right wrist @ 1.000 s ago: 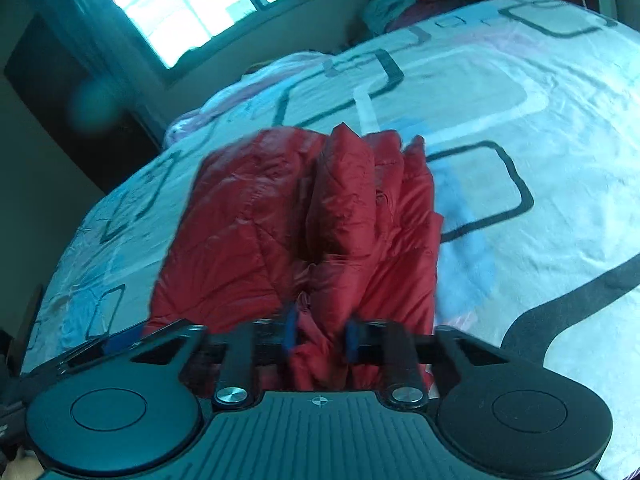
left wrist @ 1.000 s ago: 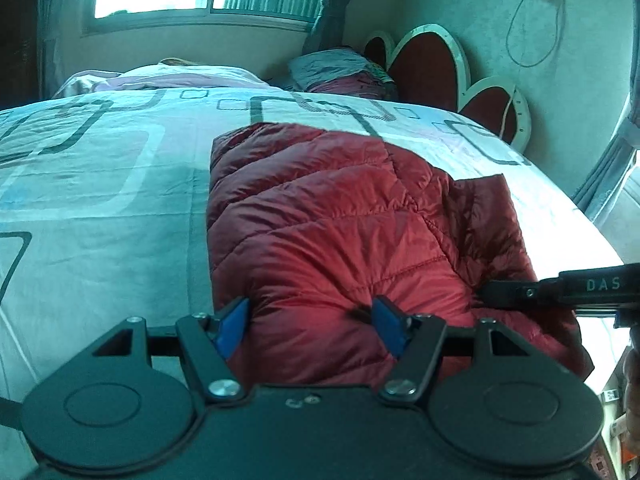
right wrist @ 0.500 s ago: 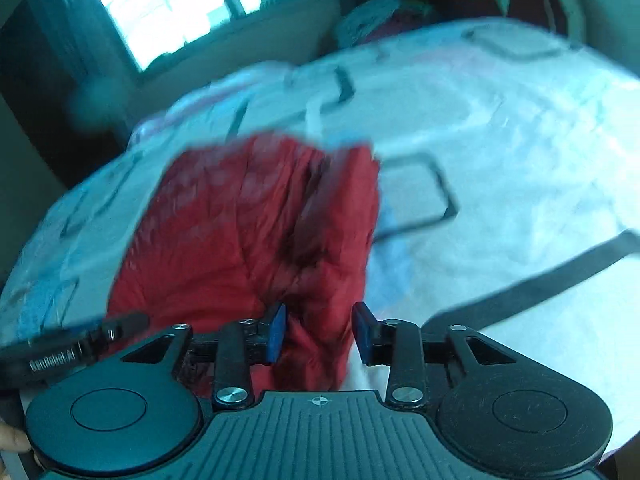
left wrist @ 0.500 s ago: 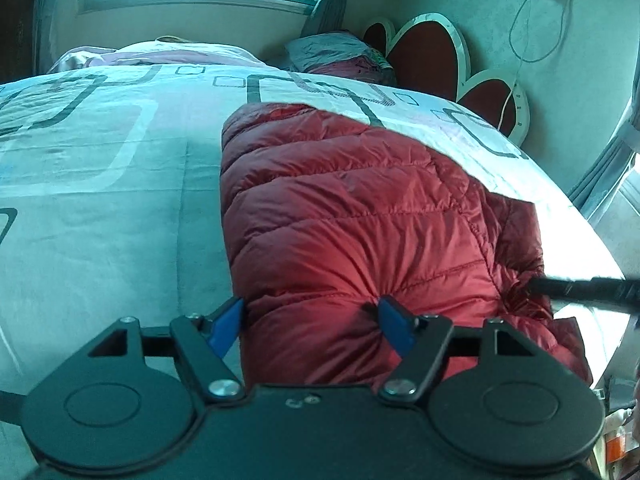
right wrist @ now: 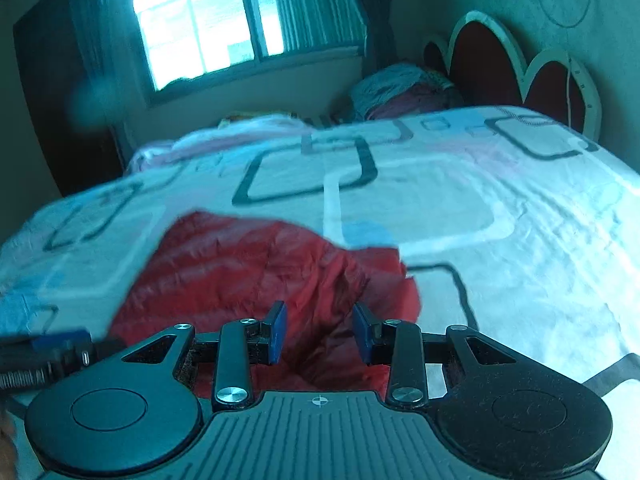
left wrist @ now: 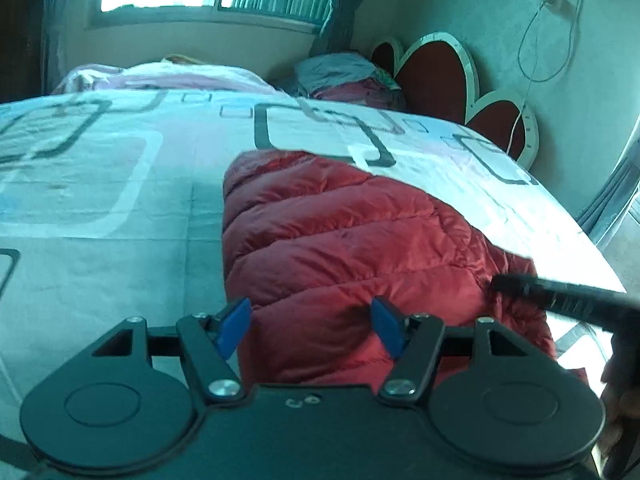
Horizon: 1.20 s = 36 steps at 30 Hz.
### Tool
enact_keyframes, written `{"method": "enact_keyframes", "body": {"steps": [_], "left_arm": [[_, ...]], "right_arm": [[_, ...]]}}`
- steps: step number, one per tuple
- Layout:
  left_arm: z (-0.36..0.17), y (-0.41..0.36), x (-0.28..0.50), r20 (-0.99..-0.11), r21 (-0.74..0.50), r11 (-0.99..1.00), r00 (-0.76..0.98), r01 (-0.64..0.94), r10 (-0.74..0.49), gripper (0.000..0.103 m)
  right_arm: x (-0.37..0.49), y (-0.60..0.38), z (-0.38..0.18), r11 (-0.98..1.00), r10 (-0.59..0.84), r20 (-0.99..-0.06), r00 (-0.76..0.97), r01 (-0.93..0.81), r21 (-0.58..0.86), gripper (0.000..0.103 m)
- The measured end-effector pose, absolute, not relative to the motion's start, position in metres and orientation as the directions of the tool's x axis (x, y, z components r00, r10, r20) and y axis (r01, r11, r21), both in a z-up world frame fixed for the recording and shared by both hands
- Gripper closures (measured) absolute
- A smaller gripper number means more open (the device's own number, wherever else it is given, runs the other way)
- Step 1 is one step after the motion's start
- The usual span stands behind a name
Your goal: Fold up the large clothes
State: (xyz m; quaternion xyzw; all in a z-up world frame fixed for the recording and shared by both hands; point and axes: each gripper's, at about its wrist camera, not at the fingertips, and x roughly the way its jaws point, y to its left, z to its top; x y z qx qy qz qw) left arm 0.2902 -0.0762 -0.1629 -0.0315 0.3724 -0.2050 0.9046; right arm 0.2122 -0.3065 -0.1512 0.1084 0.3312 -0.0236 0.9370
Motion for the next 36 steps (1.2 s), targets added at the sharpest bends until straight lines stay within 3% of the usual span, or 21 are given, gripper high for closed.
{"method": "enact_keyframes", "body": {"steps": [4, 7, 11, 18, 30, 36], "left_arm": [[-0.176, -0.084, 0.288, -0.671, -0.188, 0.909, 0.628, 0.371, -0.395, 0.035], [-0.181, -0.086, 0.290, -0.680, -0.182, 0.909, 0.620, 0.374, -0.392, 0.034], [-0.170, -0.082, 0.295, -0.687, -0.196, 0.910, 0.611, 0.365, -0.393, 0.037], [-0.147, -0.086, 0.317, -0.660, -0.203, 0.918, 0.645, 0.340, -0.385, 0.038], [-0.175, -0.110, 0.381, -0.702, -0.175, 0.944, 0.637, 0.280, -0.319, 0.040], [-0.181, -0.116, 0.383, -0.727, -0.146, 0.948, 0.619, 0.284, -0.297, 0.038]], "right_arm": [[0.207, -0.305, -0.188, 0.989, -0.020, -0.658, 0.753, 0.112, 0.098, 0.068], [0.205, -0.312, -0.204, 0.983, -0.002, -0.668, 0.744, 0.125, 0.137, 0.068], [0.212, -0.323, -0.183, 0.981, 0.040, -0.677, 0.735, 0.102, 0.168, 0.067], [0.233, -0.334, -0.134, 0.974, 0.080, -0.586, 0.806, 0.061, 0.217, 0.067], [0.288, -0.323, -0.184, 0.994, 0.008, -0.679, 0.734, 0.070, 0.088, 0.067], [0.289, -0.337, -0.209, 0.990, 0.004, -0.707, 0.707, 0.099, 0.104, 0.067]]}}
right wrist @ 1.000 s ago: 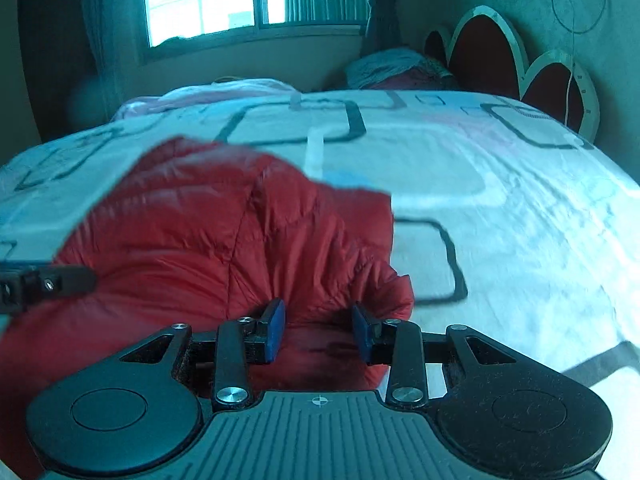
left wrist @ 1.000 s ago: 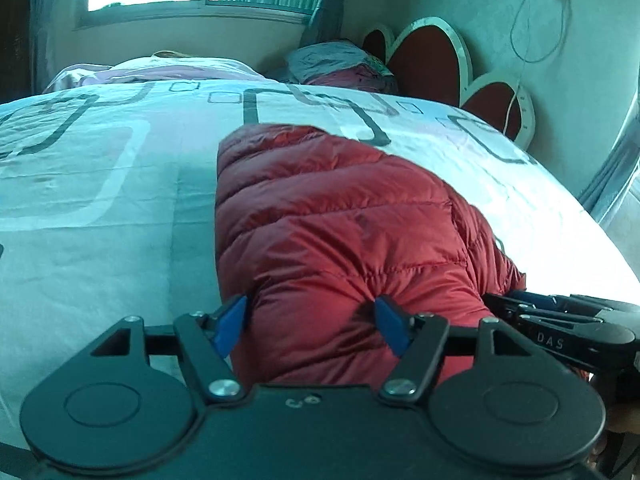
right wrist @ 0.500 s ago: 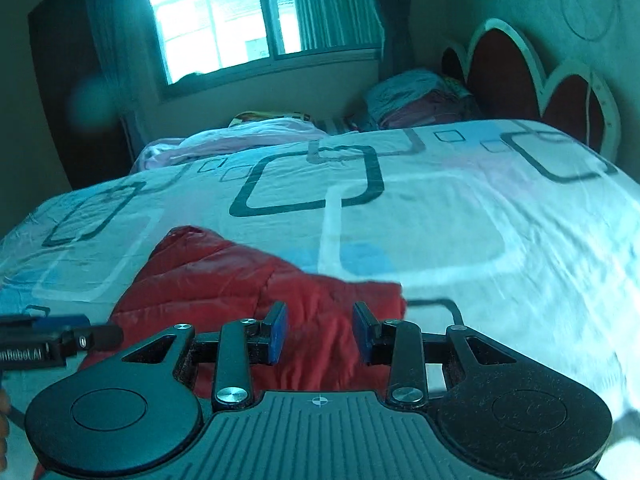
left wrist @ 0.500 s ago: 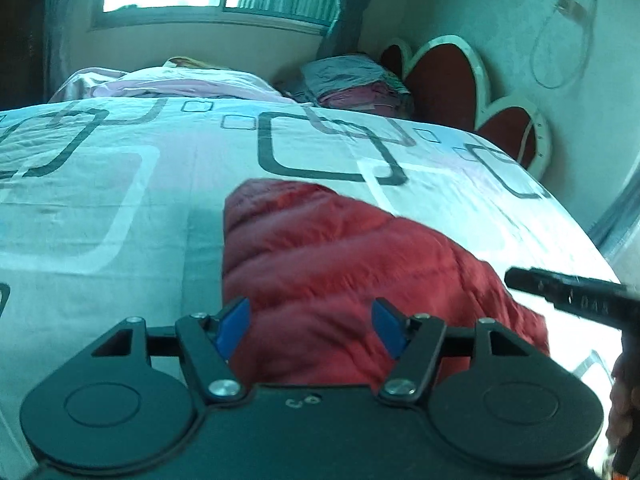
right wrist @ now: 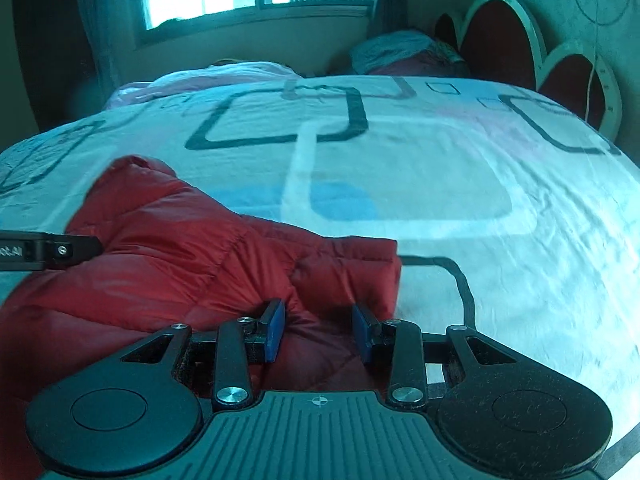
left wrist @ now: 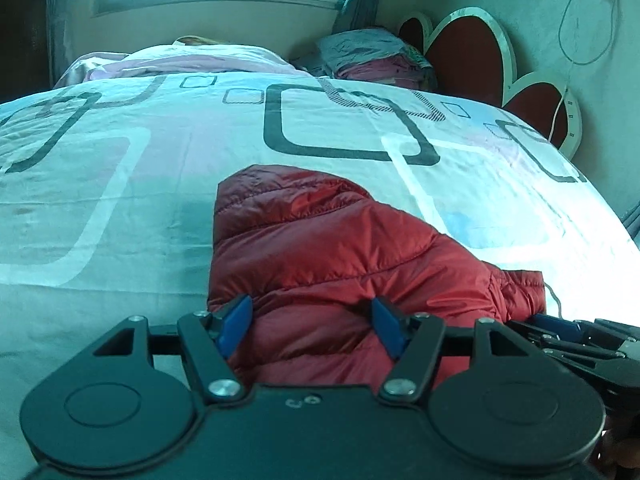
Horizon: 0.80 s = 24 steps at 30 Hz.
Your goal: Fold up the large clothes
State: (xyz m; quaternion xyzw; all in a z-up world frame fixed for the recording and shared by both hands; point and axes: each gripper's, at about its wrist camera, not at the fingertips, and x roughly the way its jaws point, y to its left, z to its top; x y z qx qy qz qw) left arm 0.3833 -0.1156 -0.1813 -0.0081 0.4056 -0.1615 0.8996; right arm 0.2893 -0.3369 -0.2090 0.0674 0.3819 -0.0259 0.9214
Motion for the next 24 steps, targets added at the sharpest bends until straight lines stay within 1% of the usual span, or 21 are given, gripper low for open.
{"method": "enact_keyframes", "body": {"steps": [4, 10, 17, 24], "left_arm": [[-0.174, -0.117, 0.374, -0.719, -0.103, 0.952, 0.639, 0.288, -0.271, 0.039], [-0.165, -0.110, 0.359, -0.716, -0.113, 0.952, 0.641, 0.285, -0.277, 0.039], [-0.150, -0.092, 0.324, -0.698, -0.137, 0.935, 0.639, 0.326, -0.325, 0.039], [-0.146, -0.063, 0.276, -0.696, -0.169, 0.907, 0.604, 0.386, -0.388, 0.040]], "right_arm": [[0.282, -0.338, -0.194, 0.987, 0.015, -0.695, 0.719, 0.101, 0.125, 0.067], [0.247, -0.328, -0.162, 0.987, 0.056, -0.637, 0.769, 0.055, 0.154, 0.067], [0.201, -0.315, -0.141, 0.982, 0.104, -0.606, 0.788, 0.015, 0.188, 0.067], [0.147, -0.296, -0.134, 0.983, 0.095, -0.608, 0.788, 0.021, 0.181, 0.067]]}}
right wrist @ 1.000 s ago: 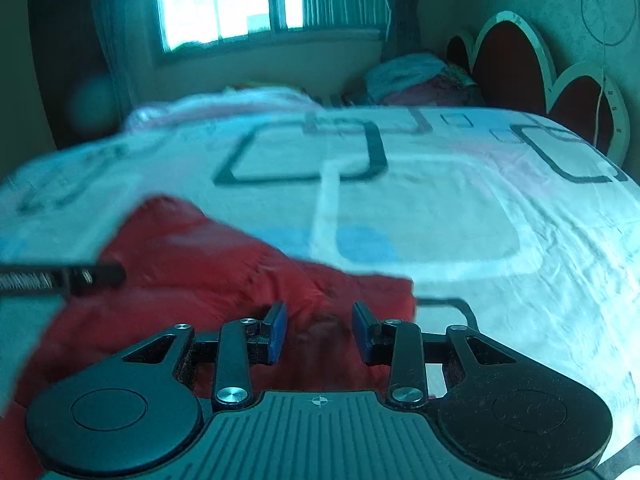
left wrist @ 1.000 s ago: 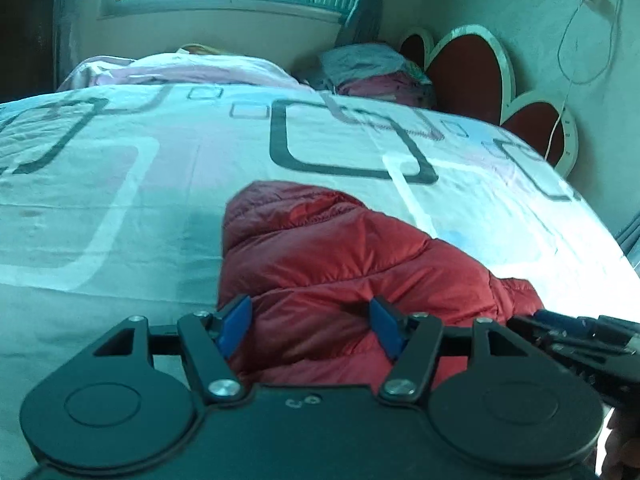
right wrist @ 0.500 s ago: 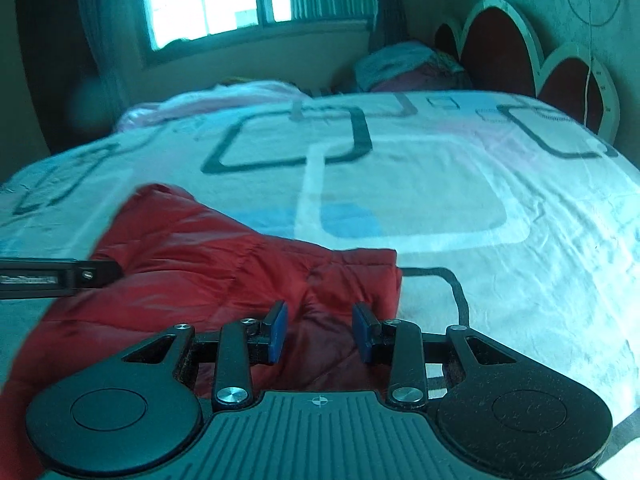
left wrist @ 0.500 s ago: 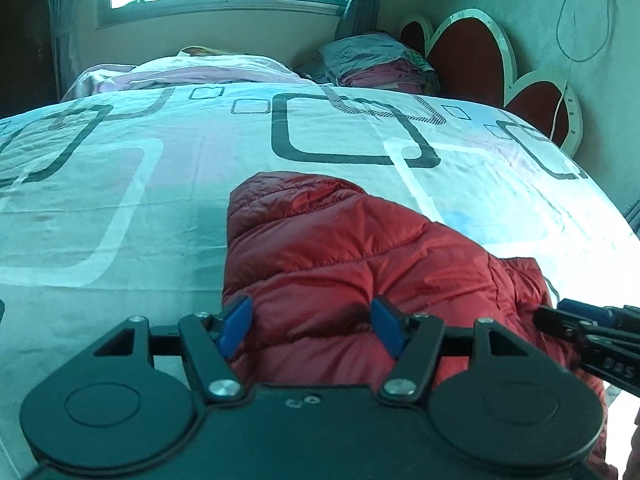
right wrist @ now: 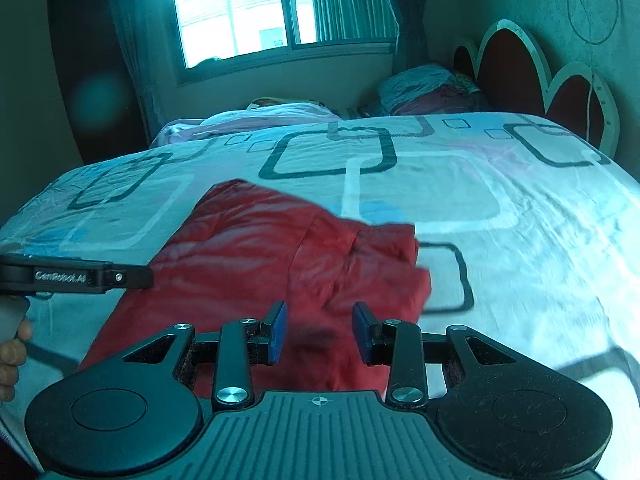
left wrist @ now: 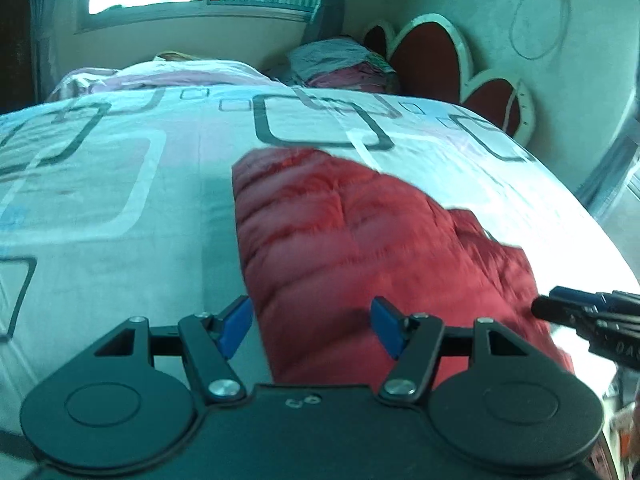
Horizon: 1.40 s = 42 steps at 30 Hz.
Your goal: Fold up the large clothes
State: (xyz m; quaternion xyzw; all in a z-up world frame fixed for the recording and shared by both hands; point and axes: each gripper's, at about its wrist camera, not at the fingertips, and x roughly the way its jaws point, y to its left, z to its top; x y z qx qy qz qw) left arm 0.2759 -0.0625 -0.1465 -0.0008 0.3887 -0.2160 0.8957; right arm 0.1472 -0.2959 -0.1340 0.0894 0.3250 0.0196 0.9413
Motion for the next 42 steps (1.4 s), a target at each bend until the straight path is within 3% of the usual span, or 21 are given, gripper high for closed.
{"method": "enact_keyframes", "body": {"steps": [9, 17, 26, 28, 29, 42], "left_arm": [[-0.164, -0.049, 0.246, -0.705, -0.186, 0.871, 0.556, 0.454, -0.440, 0.039], [-0.181, -0.048, 0.260, -0.732, -0.200, 0.847, 0.500, 0.493, -0.463, 0.037], [-0.176, -0.044, 0.263, -0.726, -0.214, 0.847, 0.502, 0.486, -0.471, 0.030], [-0.173, -0.042, 0.263, -0.724, -0.232, 0.849, 0.498, 0.475, -0.477, 0.028], [-0.171, -0.041, 0.263, -0.724, -0.241, 0.849, 0.495, 0.470, -0.480, 0.027], [-0.148, -0.045, 0.300, -0.718, -0.289, 0.877, 0.519, 0.384, -0.464, 0.021]], "right_arm": [[0.100, -0.270, -0.143, 0.982, 0.016, -0.635, 0.772, 0.107, 0.155, 0.067], [0.118, -0.264, -0.183, 0.973, -0.027, -0.715, 0.699, 0.183, 0.142, 0.067], [0.108, -0.263, -0.153, 0.958, -0.068, -0.689, 0.721, 0.241, 0.158, 0.067], [0.105, -0.266, -0.146, 0.953, -0.067, -0.676, 0.734, 0.248, 0.174, 0.042], [0.104, -0.268, -0.143, 0.952, -0.076, -0.664, 0.744, 0.252, 0.173, 0.019], [0.150, -0.299, -0.135, 0.953, -0.009, -0.642, 0.767, 0.201, 0.227, 0.017]]}}
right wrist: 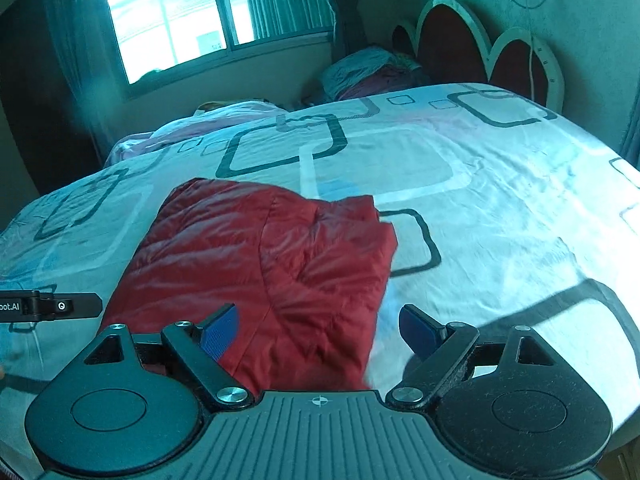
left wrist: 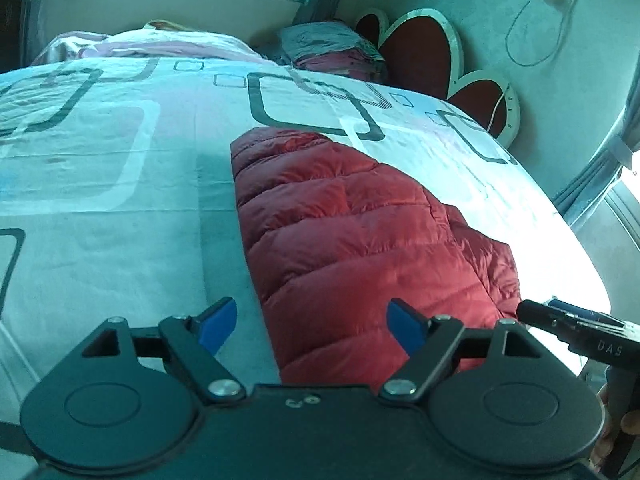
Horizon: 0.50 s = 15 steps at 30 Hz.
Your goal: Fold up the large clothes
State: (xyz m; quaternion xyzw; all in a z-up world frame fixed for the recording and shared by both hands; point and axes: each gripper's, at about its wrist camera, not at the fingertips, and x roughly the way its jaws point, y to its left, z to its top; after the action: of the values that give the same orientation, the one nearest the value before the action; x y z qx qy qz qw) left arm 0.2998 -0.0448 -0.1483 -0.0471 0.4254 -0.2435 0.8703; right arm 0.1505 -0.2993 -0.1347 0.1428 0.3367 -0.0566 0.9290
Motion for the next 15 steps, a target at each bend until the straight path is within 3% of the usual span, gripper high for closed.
{"method": "enact_keyframes", "body": {"steps": [15], "left_arm": [[-0.170, -0.057, 0.338, -0.753, -0.342, 0.885, 0.472, 0.316, -0.459, 0.015]], "right_arm": [[0.196, -0.334, -0.148, 0.941, 0.050, -0.679, 0.732, 0.194, 0.278, 0.017]]}}
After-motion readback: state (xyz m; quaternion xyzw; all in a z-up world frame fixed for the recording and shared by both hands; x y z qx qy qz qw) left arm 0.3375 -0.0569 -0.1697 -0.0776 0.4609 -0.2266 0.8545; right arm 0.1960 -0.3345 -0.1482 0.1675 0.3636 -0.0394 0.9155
